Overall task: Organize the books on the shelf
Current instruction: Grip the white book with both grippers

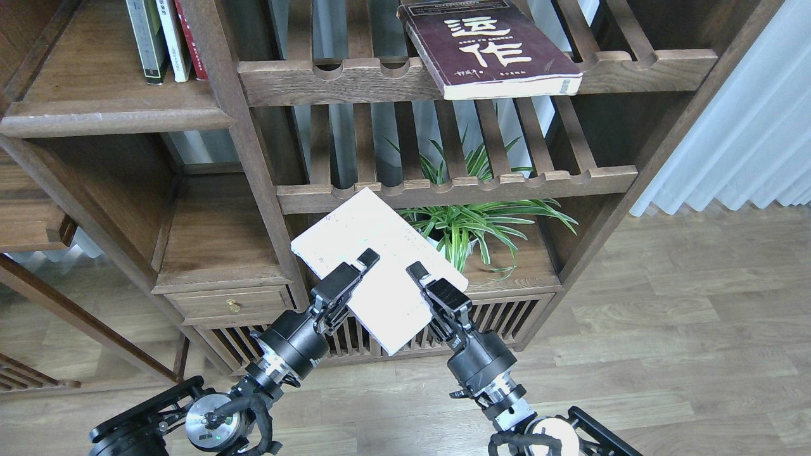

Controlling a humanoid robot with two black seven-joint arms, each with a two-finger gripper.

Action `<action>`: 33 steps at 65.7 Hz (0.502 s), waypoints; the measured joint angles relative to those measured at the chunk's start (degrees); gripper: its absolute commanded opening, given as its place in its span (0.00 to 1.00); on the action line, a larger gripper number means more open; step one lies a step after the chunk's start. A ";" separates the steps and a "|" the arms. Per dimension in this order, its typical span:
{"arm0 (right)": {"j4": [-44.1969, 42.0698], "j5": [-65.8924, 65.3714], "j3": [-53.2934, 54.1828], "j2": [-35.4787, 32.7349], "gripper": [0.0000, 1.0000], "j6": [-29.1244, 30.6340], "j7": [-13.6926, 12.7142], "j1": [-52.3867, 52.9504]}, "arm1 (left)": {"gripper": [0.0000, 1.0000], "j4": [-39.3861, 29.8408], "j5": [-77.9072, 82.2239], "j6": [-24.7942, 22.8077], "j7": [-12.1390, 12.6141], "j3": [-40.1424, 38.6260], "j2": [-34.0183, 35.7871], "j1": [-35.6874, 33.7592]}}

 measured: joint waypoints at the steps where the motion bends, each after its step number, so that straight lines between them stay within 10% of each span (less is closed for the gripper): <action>1: 0.00 0.00 0.00 0.00 0.05 0.00 0.00 0.00 | 0.10 0.01 0.00 0.00 0.00 -0.02 -0.02 0.04; 19: 0.00 -0.05 0.18 0.01 0.09 0.00 -0.06 0.00 | 0.06 0.33 0.09 -0.01 -0.08 -0.22 -0.06 0.32; 33: 0.00 0.11 0.57 0.01 0.37 0.00 -0.11 0.30 | 0.06 0.35 0.10 -0.01 -0.12 -0.29 -0.04 0.32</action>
